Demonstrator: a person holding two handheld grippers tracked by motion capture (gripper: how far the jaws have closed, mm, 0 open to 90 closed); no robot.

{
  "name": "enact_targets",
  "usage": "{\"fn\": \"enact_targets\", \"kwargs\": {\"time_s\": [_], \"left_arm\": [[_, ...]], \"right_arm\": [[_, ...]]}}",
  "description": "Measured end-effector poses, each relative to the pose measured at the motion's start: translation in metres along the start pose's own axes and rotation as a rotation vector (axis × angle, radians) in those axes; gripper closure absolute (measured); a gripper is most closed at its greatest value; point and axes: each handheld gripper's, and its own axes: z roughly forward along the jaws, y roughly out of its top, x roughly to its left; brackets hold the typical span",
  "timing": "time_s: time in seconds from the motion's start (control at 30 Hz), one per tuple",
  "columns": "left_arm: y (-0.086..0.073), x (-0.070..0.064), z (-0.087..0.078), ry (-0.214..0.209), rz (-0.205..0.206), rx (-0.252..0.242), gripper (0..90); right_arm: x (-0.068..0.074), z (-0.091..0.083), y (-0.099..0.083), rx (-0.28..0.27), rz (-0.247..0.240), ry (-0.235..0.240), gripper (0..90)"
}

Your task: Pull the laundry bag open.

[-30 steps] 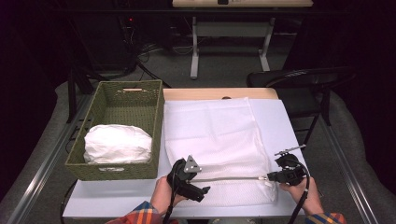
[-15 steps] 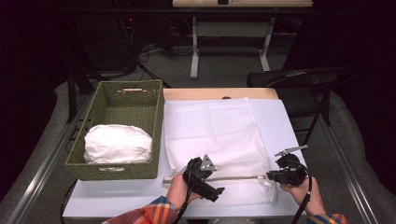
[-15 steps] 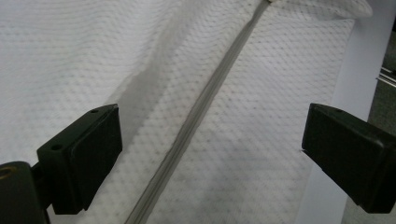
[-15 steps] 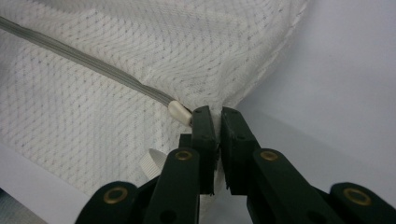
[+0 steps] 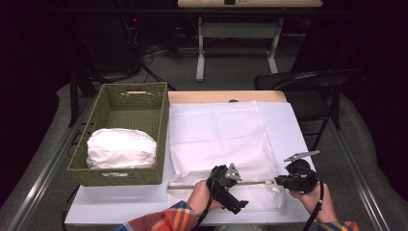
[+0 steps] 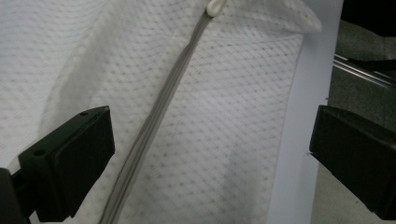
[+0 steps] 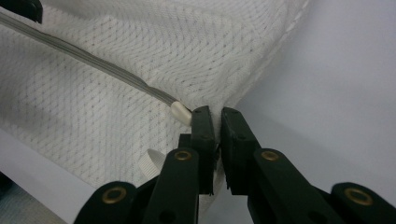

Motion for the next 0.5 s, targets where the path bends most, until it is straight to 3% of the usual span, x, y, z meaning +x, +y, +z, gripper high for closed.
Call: {"fn": "enact_targets", "kwargs": {"time_s": [0.03,0.1,0.13,0.23,0.33,0.5], "left_arm": [[0.003,-0.003,0.005,-0.018,0.006,0.005,0.0],[0.005,-0.004,0.007,-0.008,0.009,0.006,0.0],[0.008,-0.004,0.012,-0.039,0.015,0.003,0.0],[0.012,-0.005,0.014,-0.035,0.018,0.003,0.0],[0.020,-0.004,0.020,-0.071,0.012,-0.007,0.0],[0.029,-0.005,0.025,-0.079,0.026,-0.001,0.7]], "right_arm": [[0.000,0.000,0.000,0.001,0.000,0.001,84.5],[0.000,0.000,0.000,0.000,0.005,0.001,84.5],[0.000,-0.001,-0.001,-0.001,0.000,0.005,84.5],[0.001,-0.001,-0.001,0.000,0.003,0.012,84.4],[0.002,-0.002,0.000,-0.010,0.001,0.017,84.4],[0.002,-0.003,0.000,-0.020,-0.004,0.019,84.4]]}}
